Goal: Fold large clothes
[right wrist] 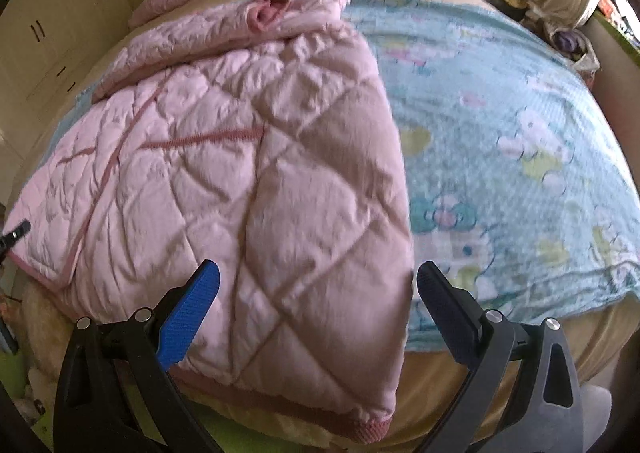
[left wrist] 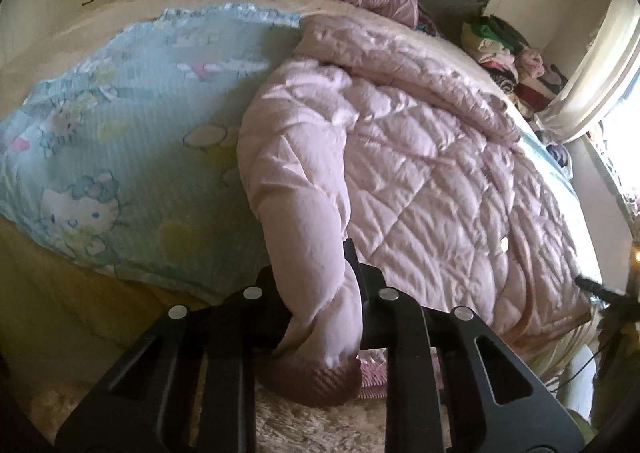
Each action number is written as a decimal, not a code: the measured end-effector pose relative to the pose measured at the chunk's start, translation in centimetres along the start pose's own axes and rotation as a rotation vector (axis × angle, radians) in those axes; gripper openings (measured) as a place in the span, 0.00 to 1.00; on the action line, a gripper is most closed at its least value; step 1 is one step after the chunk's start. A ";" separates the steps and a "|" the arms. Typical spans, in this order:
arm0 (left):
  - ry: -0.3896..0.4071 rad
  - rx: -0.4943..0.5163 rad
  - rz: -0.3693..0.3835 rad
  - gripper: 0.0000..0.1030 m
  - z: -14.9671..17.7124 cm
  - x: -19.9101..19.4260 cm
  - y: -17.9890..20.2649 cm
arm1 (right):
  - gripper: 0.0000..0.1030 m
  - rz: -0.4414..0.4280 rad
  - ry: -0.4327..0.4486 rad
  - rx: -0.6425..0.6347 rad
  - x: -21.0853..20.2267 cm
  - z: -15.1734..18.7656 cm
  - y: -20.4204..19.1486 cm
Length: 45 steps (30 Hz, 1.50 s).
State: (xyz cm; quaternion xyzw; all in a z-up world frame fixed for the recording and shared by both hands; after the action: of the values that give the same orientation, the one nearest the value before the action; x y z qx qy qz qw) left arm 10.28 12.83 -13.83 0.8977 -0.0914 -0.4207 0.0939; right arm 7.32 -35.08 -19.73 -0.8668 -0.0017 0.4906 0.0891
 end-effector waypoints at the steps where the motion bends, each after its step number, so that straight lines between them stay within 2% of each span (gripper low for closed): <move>1: 0.012 0.000 0.005 0.12 -0.4 -0.4 0.2 | 0.96 -0.003 -0.015 0.002 0.3 0.4 0.0; 8: 0.073 0.020 0.020 0.12 -2.7 -2.0 1.4 | 0.96 -0.101 -0.065 0.099 1.1 2.1 0.7; 11: 0.087 0.025 0.018 0.12 -3.1 -2.3 1.5 | 0.91 -0.131 -0.082 0.108 1.1 2.9 1.2; 12: 0.090 0.027 0.013 0.12 -3.3 -2.2 1.5 | 0.80 -0.133 -0.080 0.101 0.9 3.0 1.2; 14: 0.093 0.032 0.007 0.12 -3.4 -2.2 1.6 | 0.66 -0.171 -0.078 0.085 0.3 3.4 0.8; 17: 0.102 0.030 0.007 0.12 -3.5 -2.3 1.6 | 0.54 -0.169 -0.064 0.051 -0.4 3.6 0.5; 21: 0.114 0.039 0.003 0.12 -3.9 -2.7 1.8 | 0.27 -0.187 -0.025 -0.007 -1.6 3.6 -0.5; 23: 0.121 0.042 0.003 0.12 -4.2 -2.9 2.0 | 0.21 -0.235 0.006 0.006 -2.6 2.9 -0.9; 30: 0.162 0.066 -0.005 0.12 -6.5 -3.7 2.7 | 0.19 -0.407 0.180 0.067 -7.2 -2.6 -1.5; 37: 0.195 0.087 -0.027 0.12 -8.5 -4.4 3.3 | 0.18 -0.446 0.276 0.055 -9.6 -6.8 -2.2; 45: 0.216 0.111 -0.049 0.12 -10.6 -4.4 3.6 | 0.18 -0.503 0.337 0.135 -10.0 -11.1 -2.0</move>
State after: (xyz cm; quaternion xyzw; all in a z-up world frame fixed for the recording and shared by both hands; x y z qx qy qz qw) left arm 15.37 11.40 -3.06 0.9436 -0.0820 -0.3178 0.0428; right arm 11.81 -35.69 -5.33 -0.9005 -0.1688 0.3016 0.2640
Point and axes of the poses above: each gripper's, at about its wrist camera, not at the fingertips, and x roughly the way its jaws point, y to its right, z to its underside, the point moved 9 cm from there along x, roughly the way its jaws point, and after that the axes turned 4 degrees about x, right-handed, at the moved point
